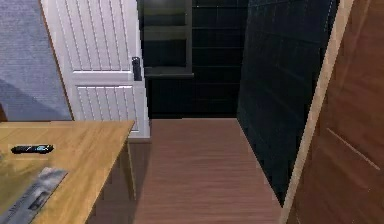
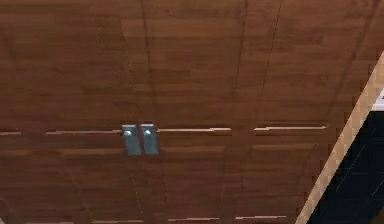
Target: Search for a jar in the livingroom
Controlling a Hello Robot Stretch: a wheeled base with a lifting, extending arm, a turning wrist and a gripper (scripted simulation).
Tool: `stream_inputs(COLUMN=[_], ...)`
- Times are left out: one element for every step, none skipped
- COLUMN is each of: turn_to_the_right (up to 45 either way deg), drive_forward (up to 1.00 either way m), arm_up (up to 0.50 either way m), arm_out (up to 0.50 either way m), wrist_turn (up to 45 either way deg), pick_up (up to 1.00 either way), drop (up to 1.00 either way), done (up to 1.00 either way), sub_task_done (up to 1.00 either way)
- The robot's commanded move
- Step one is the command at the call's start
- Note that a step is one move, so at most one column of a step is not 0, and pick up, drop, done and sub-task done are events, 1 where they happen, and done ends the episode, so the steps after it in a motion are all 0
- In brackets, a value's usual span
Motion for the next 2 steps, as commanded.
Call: stream_inputs(turn_to_the_right=[-45.0,0.0], drive_forward=[0.0,0.0], arm_up=[0.0,0.0], arm_out=[0.0,0.0], wrist_turn=[0.0,0.0], pick_up=[0.0,0.0], drop=[0.0,0.0], done=[0.0,1.0], sub_task_done=[0.0,0.0])
